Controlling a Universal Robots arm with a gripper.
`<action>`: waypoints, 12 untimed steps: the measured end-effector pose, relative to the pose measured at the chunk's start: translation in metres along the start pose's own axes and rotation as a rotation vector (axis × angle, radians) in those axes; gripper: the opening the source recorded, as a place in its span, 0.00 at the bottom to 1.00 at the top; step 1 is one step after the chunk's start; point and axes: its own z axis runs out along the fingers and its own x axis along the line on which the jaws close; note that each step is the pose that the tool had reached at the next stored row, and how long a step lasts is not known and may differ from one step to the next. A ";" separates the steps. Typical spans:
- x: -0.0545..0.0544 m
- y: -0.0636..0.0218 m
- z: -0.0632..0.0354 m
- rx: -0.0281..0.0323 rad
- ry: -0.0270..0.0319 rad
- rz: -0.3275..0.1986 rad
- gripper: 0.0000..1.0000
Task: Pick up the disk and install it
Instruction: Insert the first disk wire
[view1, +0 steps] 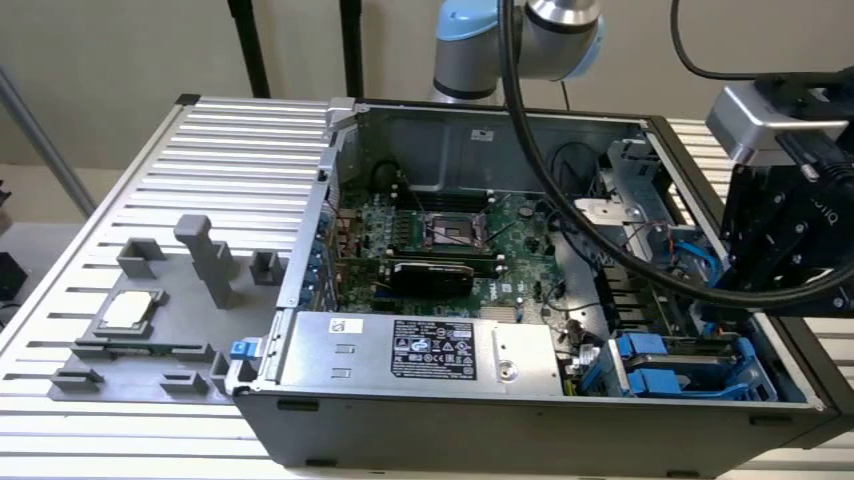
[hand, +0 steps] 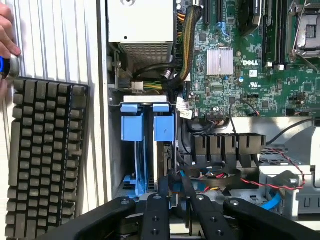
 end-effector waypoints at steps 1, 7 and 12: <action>0.000 0.0005 0.0001 0.0000 -0.0003 0.000 1.00; -0.001 0.0046 0.0049 0.0003 -0.0001 0.000 1.00; -0.004 0.0060 0.0120 0.0006 -0.0002 0.000 1.00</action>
